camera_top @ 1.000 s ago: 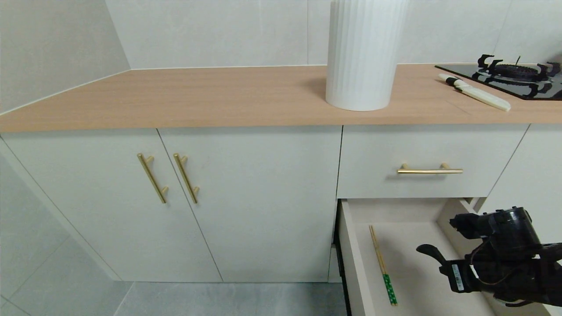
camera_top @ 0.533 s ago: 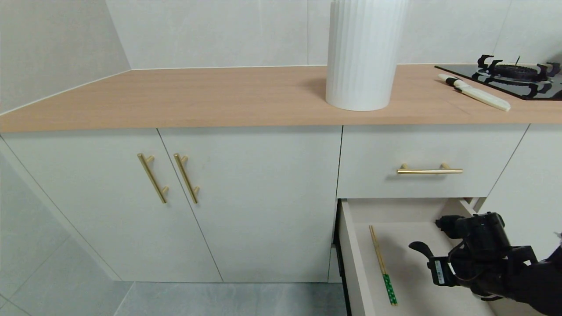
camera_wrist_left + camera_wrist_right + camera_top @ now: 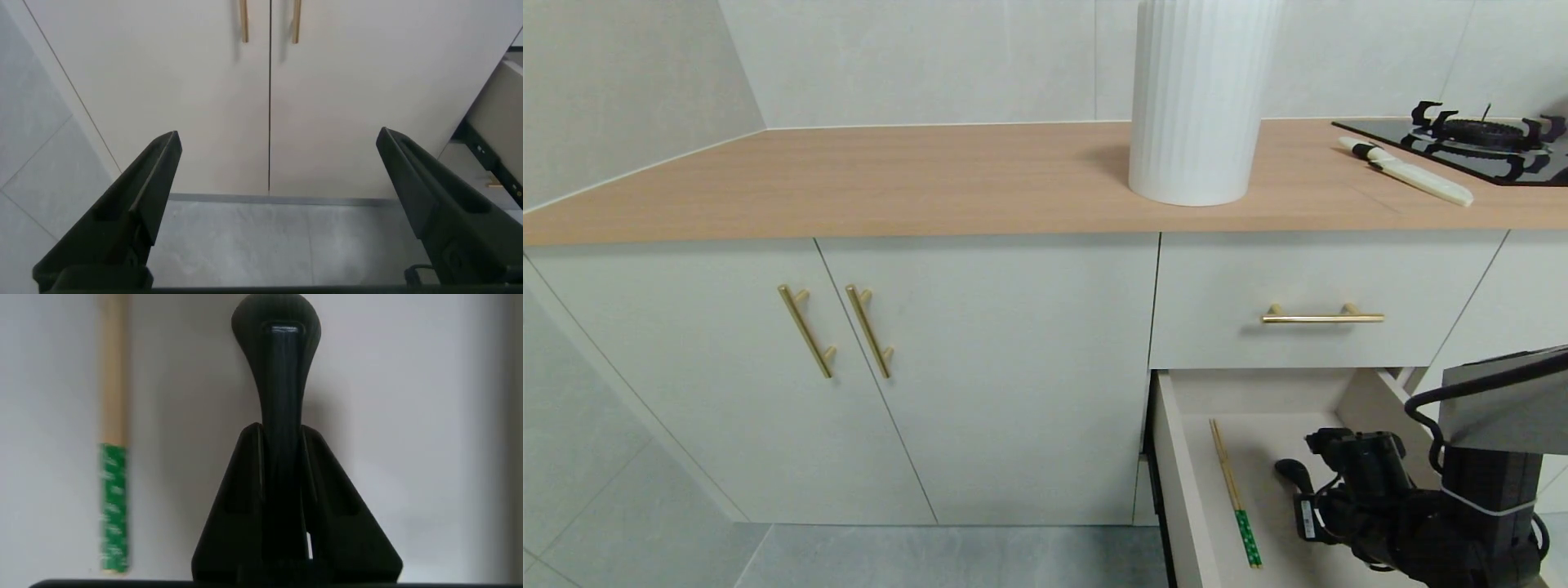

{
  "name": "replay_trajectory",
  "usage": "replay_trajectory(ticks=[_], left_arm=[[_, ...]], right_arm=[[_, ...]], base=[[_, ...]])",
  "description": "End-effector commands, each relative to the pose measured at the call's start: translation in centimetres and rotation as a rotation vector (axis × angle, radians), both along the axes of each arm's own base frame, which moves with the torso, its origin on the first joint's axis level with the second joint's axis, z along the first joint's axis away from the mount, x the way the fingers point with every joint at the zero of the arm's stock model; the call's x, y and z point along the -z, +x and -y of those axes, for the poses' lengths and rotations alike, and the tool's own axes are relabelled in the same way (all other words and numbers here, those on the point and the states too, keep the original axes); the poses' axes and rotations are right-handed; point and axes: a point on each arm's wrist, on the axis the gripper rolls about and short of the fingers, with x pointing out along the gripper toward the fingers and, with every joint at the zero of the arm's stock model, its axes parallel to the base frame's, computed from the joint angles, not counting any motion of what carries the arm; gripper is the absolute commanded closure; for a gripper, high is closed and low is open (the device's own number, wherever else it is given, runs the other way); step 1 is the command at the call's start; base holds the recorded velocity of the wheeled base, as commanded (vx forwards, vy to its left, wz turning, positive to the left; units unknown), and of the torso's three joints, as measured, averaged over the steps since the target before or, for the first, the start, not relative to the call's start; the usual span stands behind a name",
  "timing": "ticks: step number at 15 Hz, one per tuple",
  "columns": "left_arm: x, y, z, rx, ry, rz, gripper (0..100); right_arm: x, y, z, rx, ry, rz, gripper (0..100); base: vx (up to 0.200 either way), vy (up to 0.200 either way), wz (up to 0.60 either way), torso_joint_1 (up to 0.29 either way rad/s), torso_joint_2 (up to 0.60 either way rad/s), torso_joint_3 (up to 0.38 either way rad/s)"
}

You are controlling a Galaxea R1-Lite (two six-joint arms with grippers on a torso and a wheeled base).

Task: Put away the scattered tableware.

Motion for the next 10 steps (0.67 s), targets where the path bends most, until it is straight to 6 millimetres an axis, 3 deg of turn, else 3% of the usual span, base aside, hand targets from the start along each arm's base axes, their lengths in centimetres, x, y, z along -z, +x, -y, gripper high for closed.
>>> replay_trajectory(ticks=[1,3,4,8,10], left_arm=[[0.0,0.0,0.0,-0.001,-0.001,0.0,0],[0.0,0.0,0.0,-0.001,-0.001,0.0,0],[0.0,0.0,0.0,-0.001,-0.001,0.0,0],[0.0,0.0,0.0,-0.001,-0.001,0.0,0],[0.0,0.0,0.0,-0.001,-0.001,0.0,0]], right_arm=[[0.9,0.0,0.3,0.008,-0.006,-0.024,100],[0.8,0.1,0.4,0.012,-0.003,-0.011,100],[0.6,0.1,0.4,0.015,-0.001,-0.005,0],[-2.3,-0.9,0.6,0.014,0.014,0.053,0],[-5.5,-2.2,0.9,0.012,0.024,0.11,0]], base=[[0.0,0.0,0.0,0.0,0.0,0.0],[0.0,0.0,0.0,0.0,0.0,0.0],[0.0,0.0,0.0,0.0,0.0,0.0],[0.0,0.0,0.0,0.0,0.0,0.0],[0.0,0.0,0.0,0.0,0.0,0.0]])
